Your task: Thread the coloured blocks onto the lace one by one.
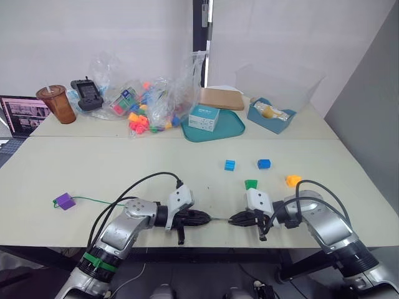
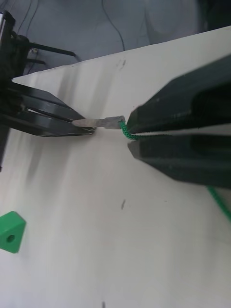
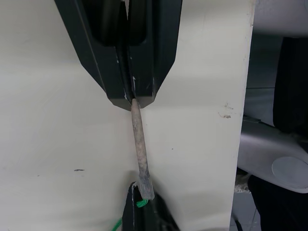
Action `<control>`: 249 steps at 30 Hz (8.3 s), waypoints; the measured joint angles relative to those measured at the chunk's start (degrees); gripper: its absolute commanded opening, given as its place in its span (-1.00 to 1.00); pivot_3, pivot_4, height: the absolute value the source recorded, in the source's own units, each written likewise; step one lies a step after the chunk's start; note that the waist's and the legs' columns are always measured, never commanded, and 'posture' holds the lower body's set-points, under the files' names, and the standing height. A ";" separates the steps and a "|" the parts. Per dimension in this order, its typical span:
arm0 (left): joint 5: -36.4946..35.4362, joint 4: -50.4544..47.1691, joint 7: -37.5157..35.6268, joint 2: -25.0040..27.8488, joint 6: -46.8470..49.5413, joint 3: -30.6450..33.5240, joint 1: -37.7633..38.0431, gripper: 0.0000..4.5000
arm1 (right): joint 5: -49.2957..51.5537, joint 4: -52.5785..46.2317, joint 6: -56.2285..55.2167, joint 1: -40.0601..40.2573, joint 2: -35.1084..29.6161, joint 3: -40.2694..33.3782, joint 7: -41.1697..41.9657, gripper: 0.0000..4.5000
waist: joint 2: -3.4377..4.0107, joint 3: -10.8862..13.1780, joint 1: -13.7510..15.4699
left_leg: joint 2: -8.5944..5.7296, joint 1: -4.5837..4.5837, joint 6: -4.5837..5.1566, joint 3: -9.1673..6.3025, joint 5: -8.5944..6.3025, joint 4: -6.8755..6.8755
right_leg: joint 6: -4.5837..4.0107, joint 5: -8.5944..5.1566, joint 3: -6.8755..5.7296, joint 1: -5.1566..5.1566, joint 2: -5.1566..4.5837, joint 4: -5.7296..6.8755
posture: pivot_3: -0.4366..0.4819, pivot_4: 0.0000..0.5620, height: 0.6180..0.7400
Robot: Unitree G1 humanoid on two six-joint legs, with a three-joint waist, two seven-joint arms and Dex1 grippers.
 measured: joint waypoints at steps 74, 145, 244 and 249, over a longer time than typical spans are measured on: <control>-4.30 -9.03 3.01 6.04 4.68 5.89 5.05 -1.00 | 0.84 9.56 2.06 7.89 21.92 -35.27 -54.73 0.99 | 0.03 0.02 -0.96 | 0.00 -0.11 0.01 0.10 -0.02 -0.19 | 0.07 0.06 0.11 -0.10 -0.04 -0.25 | -0.05 -0.47 1.00; -5.61 -15.01 4.14 9.43 6.46 7.71 9.88 -1.00 | 28.17 -22.62 28.20 2.09 -2.31 -12.22 -13.60 0.99 | 0.09 0.03 -0.68 | 0.01 -0.49 0.04 -0.02 -0.03 -0.06 | 0.07 0.06 -0.02 -0.42 0.00 -0.20 | -0.05 -0.47 1.00; -6.80 -16.72 6.09 11.36 9.36 8.19 9.47 -1.00 | 3.24 7.21 -6.00 3.55 17.44 -7.19 -16.65 -0.43 | 0.17 0.09 -0.76 | 0.00 -0.33 0.04 0.04 -0.03 -0.01 | 0.07 0.06 0.07 -0.41 -0.03 0.08 | -0.05 -0.47 1.00; -6.76 -16.57 6.02 11.36 9.32 8.16 9.18 -1.00 | 2.70 -7.81 5.75 -5.01 -0.25 -3.69 -5.90 -0.43 | 0.33 0.19 -0.60 | -0.01 -0.41 0.04 0.02 -0.03 0.02 | 0.07 0.06 0.04 -0.47 -0.04 0.05 | -0.05 -0.47 1.00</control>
